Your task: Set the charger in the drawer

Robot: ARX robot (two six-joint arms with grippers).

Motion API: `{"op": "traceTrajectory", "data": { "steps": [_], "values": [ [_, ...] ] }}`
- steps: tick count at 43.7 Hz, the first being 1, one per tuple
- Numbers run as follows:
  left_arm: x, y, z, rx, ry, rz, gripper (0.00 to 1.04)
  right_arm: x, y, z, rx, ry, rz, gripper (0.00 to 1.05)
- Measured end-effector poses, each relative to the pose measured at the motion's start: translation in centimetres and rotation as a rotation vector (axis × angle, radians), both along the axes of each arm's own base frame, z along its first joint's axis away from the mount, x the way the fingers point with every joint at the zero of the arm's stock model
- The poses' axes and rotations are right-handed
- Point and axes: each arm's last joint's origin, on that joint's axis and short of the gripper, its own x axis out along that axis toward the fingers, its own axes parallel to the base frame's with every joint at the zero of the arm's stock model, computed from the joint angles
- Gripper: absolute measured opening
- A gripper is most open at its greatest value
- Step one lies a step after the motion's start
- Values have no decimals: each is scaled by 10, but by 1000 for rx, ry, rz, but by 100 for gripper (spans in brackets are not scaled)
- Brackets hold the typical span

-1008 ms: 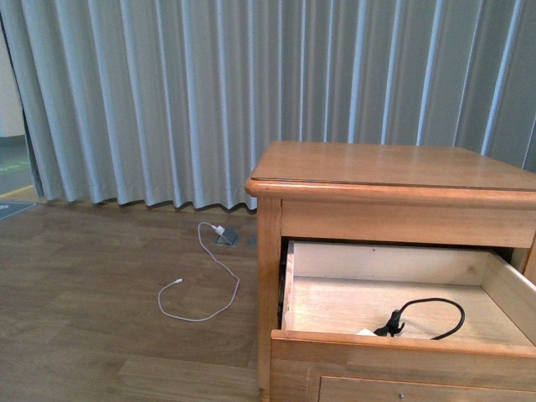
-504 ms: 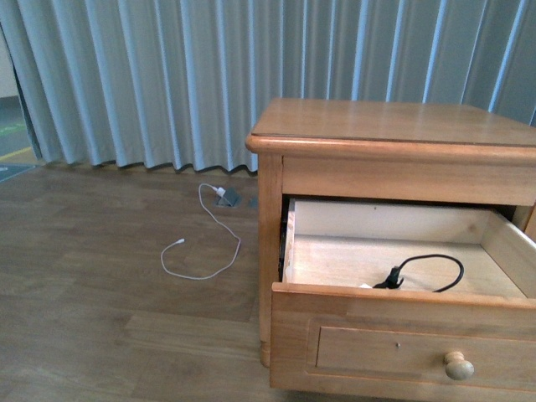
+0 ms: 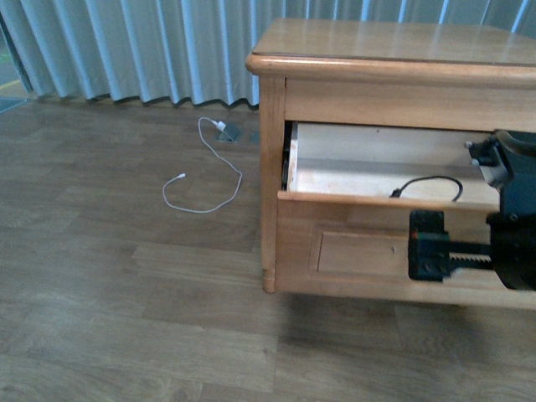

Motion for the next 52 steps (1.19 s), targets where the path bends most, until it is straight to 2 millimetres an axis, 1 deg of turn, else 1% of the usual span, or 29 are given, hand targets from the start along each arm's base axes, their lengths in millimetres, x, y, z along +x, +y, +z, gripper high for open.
{"op": "traceTrajectory", "data": {
  "steps": [4,10,19,29,36,39,52],
  "values": [
    [0,0,0,0,0,0,99,24,5,-1,-11,-55,1,96],
    [0,0,0,0,0,0,99,52,10,-3,-51,-119,-3,96],
    [0,0,0,0,0,0,99,91,16,-14,-91,-178,-5,96],
    [0,0,0,0,0,0,99,142,21,-24,-119,-260,-54,96],
    [0,0,0,0,0,0,99,164,25,-30,-136,-311,-82,96],
    [0,0,0,0,0,0,99,169,27,-32,-156,-339,-95,96],
    [0,0,0,0,0,0,99,172,33,-40,-186,-387,-123,96]
  ]
}}
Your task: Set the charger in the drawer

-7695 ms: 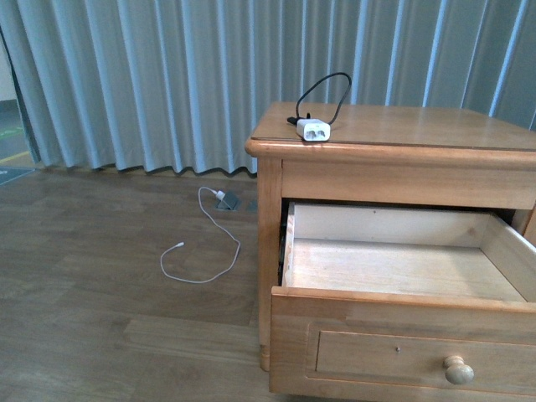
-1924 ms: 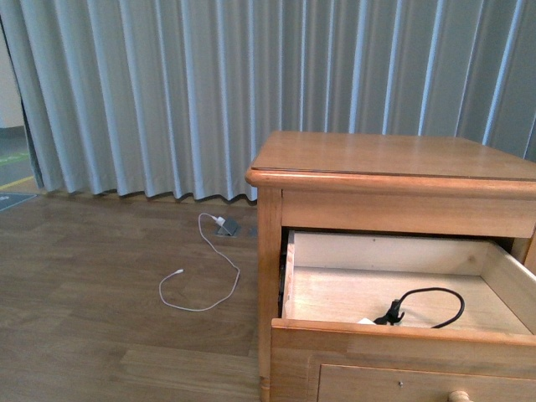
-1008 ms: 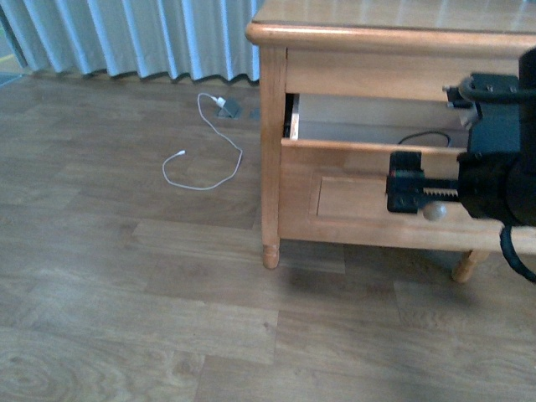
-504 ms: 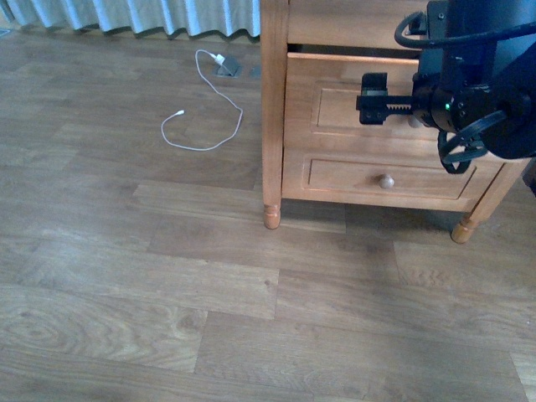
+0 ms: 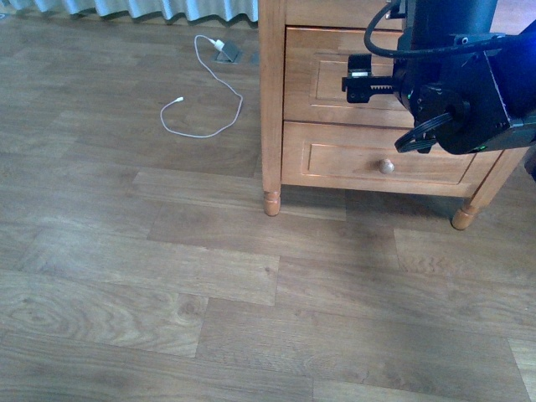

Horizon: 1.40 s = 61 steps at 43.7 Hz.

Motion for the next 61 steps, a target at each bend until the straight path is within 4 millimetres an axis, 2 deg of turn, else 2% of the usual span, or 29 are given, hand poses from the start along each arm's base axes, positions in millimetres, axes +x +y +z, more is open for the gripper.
{"op": "traceTrajectory", "data": {
  "steps": [8,12,22,25,27,32,36,41,45,48,54,61],
  "values": [
    [0,0,0,0,0,0,99,-2,-1,0,5,1,2,96],
    [0,0,0,0,0,0,99,-18,-8,9,22,12,28,96],
    [0,0,0,0,-1,0,99,-80,-22,65,52,-4,120,96],
    [0,0,0,0,-1,0,99,-104,-26,82,64,-1,145,96],
    [0,0,0,0,-1,0,99,-130,-29,96,78,11,165,96],
    [0,0,0,0,-1,0,99,-171,-36,113,102,32,182,96],
    [0,0,0,0,-1,0,99,-220,-47,134,144,37,197,96],
    [0,0,0,0,-1,0,99,-272,-60,148,182,24,213,96],
    [0,0,0,0,-1,0,99,-302,-73,152,210,14,214,96],
    [0,0,0,0,-1,0,99,-332,-92,154,230,-13,185,96],
    [0,0,0,0,-1,0,99,-366,-118,162,246,-100,52,96],
    [0,0,0,0,-2,0,99,-368,-120,163,248,-112,43,96]
  ]
}}
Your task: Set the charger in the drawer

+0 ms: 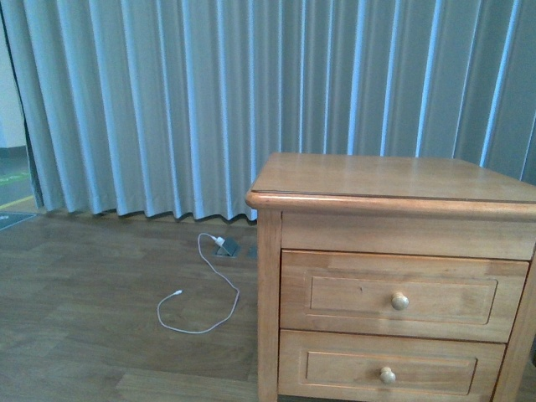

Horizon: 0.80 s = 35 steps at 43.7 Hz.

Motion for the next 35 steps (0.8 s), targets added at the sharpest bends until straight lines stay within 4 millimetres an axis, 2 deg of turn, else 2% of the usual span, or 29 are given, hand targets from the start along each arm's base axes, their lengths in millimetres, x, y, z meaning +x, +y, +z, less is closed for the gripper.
{"op": "traceTrajectory", "data": {
  "steps": [2,6,14,17,22,35],
  "values": [
    [0,0,0,0,0,1,99,0,0,-1,-16,-21,20,94],
    [0,0,0,0,0,0,99,-2,2,-8,-101,-121,42,80],
    [0,0,0,0,0,0,99,-8,11,-28,-162,-133,53,39],
    [0,0,0,0,0,1,99,-10,14,-32,-167,-131,37,28],
    [0,0,0,0,0,0,99,-13,23,-38,-172,-141,63,2],
    [0,0,0,0,0,1,99,-18,23,-48,-175,-141,59,2]
  ]
}}
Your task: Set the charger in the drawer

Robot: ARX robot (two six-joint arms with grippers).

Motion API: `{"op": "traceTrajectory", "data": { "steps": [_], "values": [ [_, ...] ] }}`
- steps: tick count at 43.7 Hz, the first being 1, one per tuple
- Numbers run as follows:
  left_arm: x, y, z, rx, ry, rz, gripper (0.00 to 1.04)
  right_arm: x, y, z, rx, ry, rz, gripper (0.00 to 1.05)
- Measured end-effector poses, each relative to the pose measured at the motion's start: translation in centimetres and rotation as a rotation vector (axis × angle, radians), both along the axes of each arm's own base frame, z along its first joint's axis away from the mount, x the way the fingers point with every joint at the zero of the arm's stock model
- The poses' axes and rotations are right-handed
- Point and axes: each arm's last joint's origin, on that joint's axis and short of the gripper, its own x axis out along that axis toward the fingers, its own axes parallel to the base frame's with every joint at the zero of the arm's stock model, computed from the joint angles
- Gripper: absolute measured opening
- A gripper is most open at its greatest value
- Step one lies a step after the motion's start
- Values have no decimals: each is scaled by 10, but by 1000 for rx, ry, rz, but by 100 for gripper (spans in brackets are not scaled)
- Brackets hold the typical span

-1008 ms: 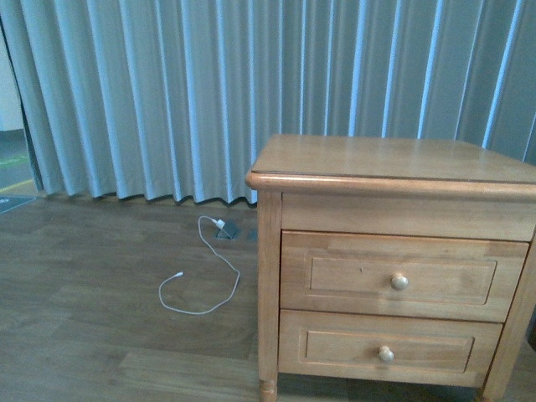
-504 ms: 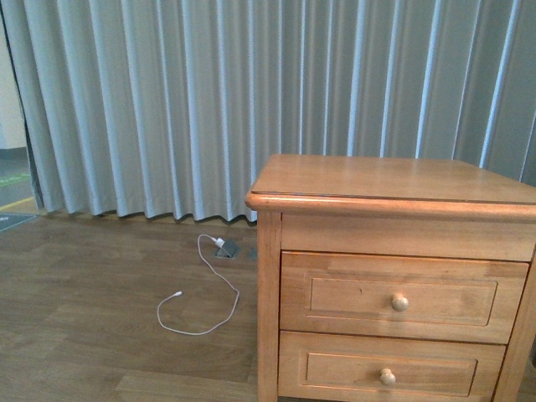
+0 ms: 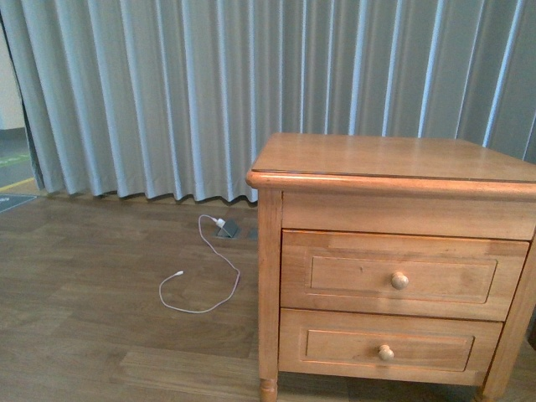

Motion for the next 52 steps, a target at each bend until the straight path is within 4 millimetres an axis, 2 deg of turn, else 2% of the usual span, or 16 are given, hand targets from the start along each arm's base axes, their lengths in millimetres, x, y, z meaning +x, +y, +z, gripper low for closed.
{"op": "traceTrajectory", "data": {
  "steps": [6,9,13,40,47,52],
  "values": [
    [0,0,0,0,0,0,99,-9,0,-7,0,17,1,2],
    [0,0,0,0,0,0,99,-10,0,-6,0,0,1,2],
    [0,0,0,0,0,0,99,-10,0,-15,0,5,1,2],
    [0,0,0,0,0,0,99,-10,0,-15,0,3,1,2],
    [0,0,0,0,0,0,99,-10,0,-15,-1,3,1,26],
    [0,0,0,0,0,0,99,-10,0,-15,-1,3,1,49]
  ]
}}
